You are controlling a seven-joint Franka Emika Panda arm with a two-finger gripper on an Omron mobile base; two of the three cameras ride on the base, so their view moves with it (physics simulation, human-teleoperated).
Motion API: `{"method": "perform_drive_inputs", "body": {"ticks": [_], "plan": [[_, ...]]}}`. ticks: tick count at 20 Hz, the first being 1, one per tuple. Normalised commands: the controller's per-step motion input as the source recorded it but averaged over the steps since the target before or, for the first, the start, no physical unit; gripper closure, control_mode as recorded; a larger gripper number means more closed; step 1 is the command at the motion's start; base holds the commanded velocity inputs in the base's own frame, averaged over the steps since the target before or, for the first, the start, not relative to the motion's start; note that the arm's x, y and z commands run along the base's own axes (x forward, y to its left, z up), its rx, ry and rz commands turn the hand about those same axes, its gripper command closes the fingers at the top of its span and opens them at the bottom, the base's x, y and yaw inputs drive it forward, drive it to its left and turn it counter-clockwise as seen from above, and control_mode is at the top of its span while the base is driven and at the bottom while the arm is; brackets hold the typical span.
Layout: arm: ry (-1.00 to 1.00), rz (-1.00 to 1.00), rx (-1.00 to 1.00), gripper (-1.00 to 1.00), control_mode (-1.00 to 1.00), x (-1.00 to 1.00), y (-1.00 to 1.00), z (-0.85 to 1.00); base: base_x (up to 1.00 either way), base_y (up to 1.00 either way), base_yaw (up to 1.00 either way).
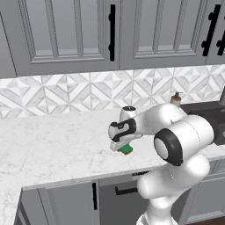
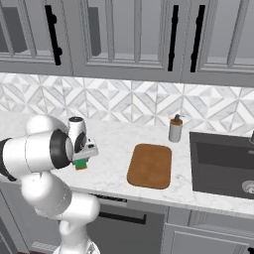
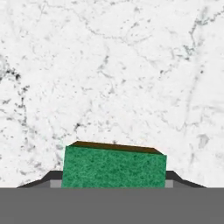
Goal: Pick up the sponge from the counter and clean the cutting board by briefly scrubbing or pressing down on the cutting board. Once finished, release the sponge.
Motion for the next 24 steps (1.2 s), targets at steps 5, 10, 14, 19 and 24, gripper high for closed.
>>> {"method": "perform_drive_inputs", "body": {"ticks": [5,10,14,19,24], "plan": [[-0.12,0.0,0.02,1.0,-1.0,-0.02,-0.55,0.9,0.0,0.0,0.0],[-0.1,0.0,-0.07,1.0,-1.0,0.01,-0.69,0.38,0.0,0.0,0.0],[-0.03,0.0,-0.06,1.0,-1.0,0.0,-0.86,0.0,0.0,0.0,0.0],[0.0,0.0,0.0,1.0,-1.0,0.04,-1.0,0.0,0.0,0.0,0.0],[0.0,0.0,0.0,1.0,-1.0,0.06,-1.0,0.0,0.0,0.0,0.0]]}}
